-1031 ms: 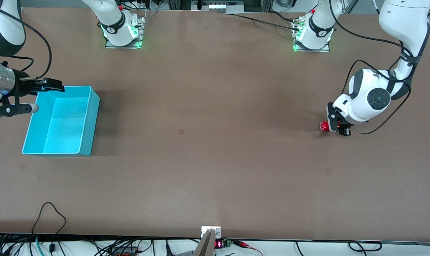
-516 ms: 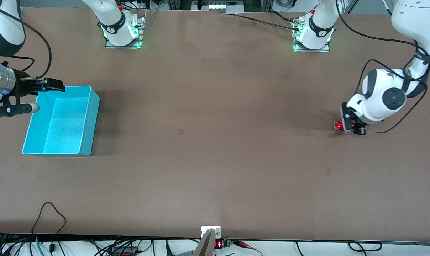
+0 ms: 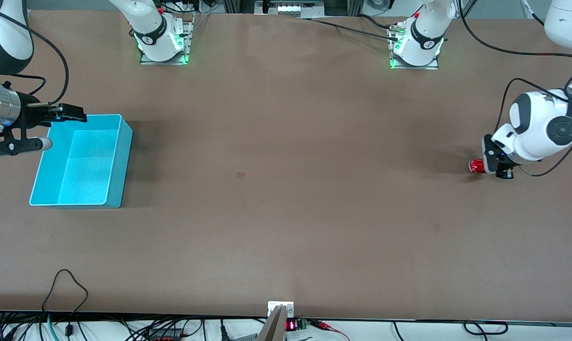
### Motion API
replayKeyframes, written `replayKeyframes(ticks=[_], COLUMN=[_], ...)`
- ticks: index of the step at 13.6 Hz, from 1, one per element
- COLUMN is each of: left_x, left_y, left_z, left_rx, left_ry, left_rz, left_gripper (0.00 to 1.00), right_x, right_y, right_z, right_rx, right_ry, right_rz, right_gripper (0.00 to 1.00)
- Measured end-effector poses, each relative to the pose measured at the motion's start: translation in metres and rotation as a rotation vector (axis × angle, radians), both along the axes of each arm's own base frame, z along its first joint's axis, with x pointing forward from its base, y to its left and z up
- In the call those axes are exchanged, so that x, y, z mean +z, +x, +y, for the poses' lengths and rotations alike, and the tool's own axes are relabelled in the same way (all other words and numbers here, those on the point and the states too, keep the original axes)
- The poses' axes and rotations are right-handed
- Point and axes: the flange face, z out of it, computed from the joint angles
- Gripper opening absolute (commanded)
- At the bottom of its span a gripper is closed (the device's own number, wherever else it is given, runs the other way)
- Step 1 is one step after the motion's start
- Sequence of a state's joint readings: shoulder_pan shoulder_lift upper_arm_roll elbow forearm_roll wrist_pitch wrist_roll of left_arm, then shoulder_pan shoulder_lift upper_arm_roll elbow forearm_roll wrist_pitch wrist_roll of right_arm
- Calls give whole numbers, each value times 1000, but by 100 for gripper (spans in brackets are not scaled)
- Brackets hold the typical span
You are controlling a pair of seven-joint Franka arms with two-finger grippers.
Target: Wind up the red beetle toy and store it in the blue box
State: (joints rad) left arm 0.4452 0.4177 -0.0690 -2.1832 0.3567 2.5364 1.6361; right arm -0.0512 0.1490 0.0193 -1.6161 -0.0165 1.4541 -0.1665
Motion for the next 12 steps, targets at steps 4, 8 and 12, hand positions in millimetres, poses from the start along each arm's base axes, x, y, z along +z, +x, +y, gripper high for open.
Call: replayKeyframes(ticks=[4, 8, 12], left_x=[-1, 63, 131], left_y=[4, 34, 63], left_z=[-12, -68, -134], left_rx=[-40, -130, -224], left_ry=[-14, 1, 19], left_rz=[19, 50, -36], left_gripper=[100, 100, 100], right_x=[0, 0, 0], right_y=[0, 0, 0], right_z=[0, 0, 0], right_rx=[0, 0, 0], right_ry=[0, 0, 0], right_rz=[0, 0, 0], right_gripper=[100, 100, 100])
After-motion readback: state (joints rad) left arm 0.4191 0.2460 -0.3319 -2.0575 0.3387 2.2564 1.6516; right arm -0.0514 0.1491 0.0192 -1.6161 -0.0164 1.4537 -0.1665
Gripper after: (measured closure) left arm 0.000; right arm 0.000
